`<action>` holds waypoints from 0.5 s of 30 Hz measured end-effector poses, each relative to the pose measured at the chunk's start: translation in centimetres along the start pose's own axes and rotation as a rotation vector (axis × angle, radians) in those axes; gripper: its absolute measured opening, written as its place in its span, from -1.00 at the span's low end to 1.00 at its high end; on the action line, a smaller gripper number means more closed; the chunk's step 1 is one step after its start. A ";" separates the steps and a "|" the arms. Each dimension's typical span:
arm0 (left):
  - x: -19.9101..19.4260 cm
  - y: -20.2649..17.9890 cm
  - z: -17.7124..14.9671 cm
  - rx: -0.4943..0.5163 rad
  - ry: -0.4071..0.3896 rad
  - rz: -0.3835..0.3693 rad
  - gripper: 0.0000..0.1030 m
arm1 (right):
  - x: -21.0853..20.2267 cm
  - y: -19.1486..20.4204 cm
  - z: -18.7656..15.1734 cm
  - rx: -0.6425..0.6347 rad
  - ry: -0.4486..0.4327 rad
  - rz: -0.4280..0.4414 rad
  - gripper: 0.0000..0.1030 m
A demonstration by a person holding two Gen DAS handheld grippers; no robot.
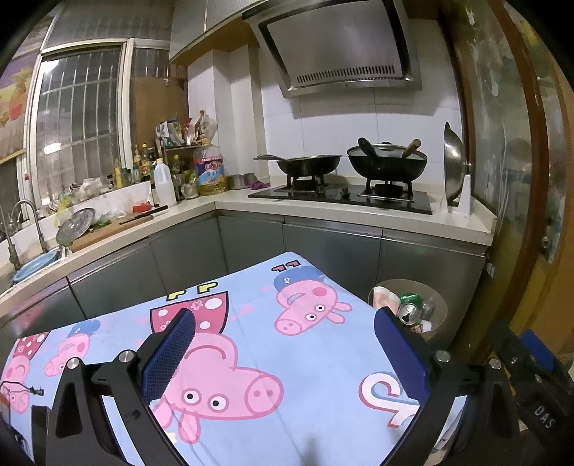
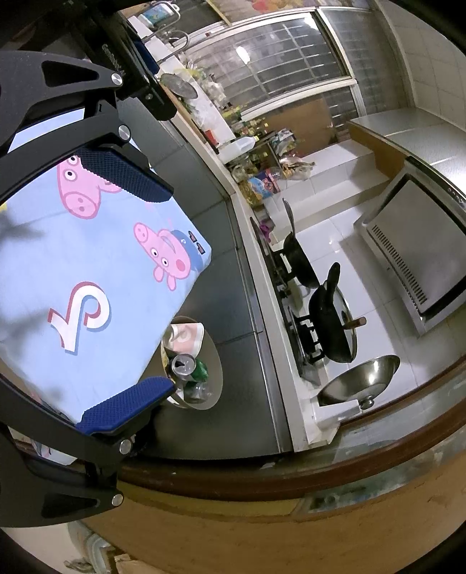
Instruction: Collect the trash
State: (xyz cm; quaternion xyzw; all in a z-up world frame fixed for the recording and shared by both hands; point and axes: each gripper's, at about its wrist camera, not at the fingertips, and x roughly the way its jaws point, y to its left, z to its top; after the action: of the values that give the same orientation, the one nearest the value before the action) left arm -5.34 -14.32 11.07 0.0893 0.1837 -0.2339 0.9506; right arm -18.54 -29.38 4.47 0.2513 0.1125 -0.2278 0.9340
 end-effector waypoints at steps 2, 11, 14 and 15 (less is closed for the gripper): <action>-0.2 -0.1 0.0 0.002 -0.006 0.001 0.93 | 0.0 0.0 0.0 0.000 0.001 0.001 0.88; -0.6 -0.6 0.0 0.014 -0.017 -0.008 0.93 | -0.3 0.4 -0.3 0.011 -0.004 -0.002 0.88; -0.7 -0.7 0.1 0.016 -0.021 -0.010 0.93 | -0.3 0.3 -0.3 0.010 -0.005 0.000 0.88; -0.7 -0.7 0.1 0.016 -0.022 -0.010 0.93 | -0.3 0.3 -0.3 0.009 -0.005 0.000 0.88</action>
State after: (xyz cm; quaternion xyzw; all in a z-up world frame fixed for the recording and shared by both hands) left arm -6.21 -14.65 11.36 0.0936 0.1720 -0.2414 0.9505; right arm -18.68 -28.91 4.47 0.2551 0.1091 -0.2292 0.9330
